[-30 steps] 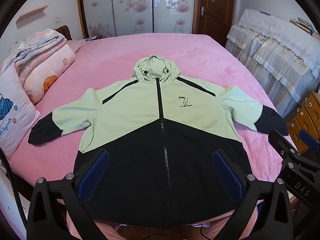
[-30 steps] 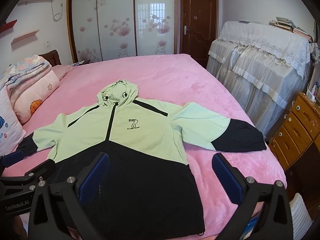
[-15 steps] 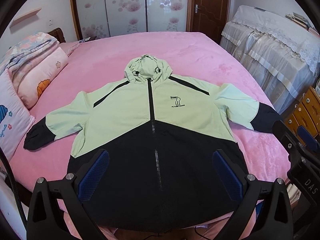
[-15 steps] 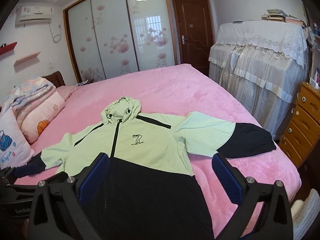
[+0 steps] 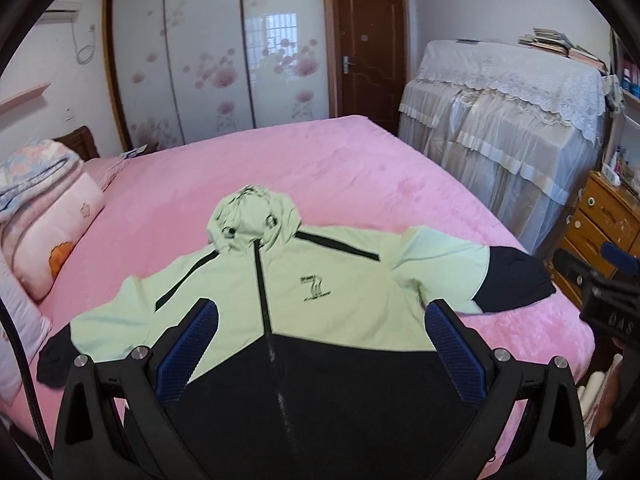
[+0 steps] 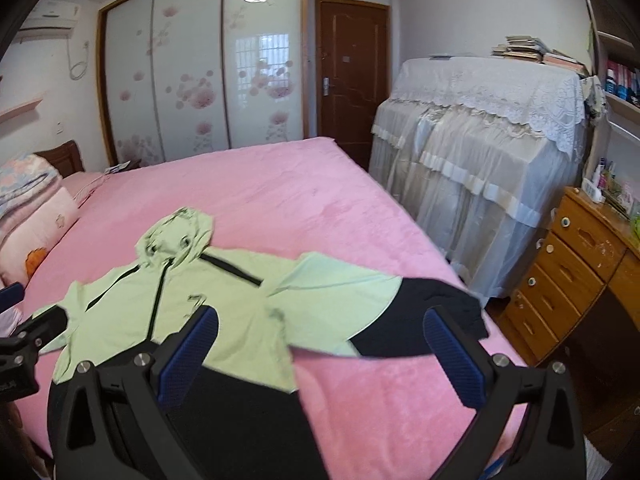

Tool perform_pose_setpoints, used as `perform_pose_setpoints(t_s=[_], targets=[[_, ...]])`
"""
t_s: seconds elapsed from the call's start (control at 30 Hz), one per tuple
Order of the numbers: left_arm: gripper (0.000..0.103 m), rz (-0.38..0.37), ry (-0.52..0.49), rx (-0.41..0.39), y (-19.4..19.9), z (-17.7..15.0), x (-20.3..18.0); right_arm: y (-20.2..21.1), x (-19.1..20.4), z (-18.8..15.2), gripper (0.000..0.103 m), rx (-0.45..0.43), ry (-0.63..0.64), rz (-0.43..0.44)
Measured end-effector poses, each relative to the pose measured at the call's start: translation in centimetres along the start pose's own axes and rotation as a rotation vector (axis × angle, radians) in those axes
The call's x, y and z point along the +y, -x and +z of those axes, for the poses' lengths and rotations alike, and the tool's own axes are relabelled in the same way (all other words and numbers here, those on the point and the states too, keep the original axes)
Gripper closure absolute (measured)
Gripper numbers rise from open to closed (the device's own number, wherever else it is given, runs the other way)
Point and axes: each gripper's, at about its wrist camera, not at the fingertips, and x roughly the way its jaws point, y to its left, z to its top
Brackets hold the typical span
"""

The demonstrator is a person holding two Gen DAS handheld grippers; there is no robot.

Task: Fold large clothes
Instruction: 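Move the right tool to the black cuff of the sleeve nearest it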

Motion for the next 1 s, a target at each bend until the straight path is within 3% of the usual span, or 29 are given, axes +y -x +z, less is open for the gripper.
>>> perform_pose_setpoints(t_s=[0.17,0.37,0.47,0.6,0.73,0.87,1.0], targets=[[0.0,-0.117,0.027,0.016,-2.4,3.5,-1.5,-1.9,-3.7,2.6,0.0,-0.019,-0.016,-0.067],[0.001,-0.114,0.073,-0.003,-7.0,5.8,-3.0,-5.2,-8.9,3.5,0.0,-0.014,-0.125,-0.111],[0.001,-0.125,0.087,0.035,-10.7,5.8,-4.2,-7.3,-11.1,2.7,0.0,0.021,-0.174,-0.12],[0.001,-0.089,0.094,0.077,-15.4,4.4,-6.3,-11.5,-13.2,0.9,0.0,0.145,-0.18,-0.123],[0.001,-0.129,0.087,0.095,-19.2,2.5,-8.4,-16.3,-15.8,-2.2,0.001,0.304,-0.235,-0.101],[0.0,-0.162,0.05,0.151,-22.5,0.8,-10.6,-21.1,-19.0,-5.9,0.017,0.46,-0.353,-0.088],[0.001,-0.184,0.038,0.225,-25.0,-1.0,-12.2,-24.8,-22.1,-9.5,0.023,0.567,-0.517,-0.071]])
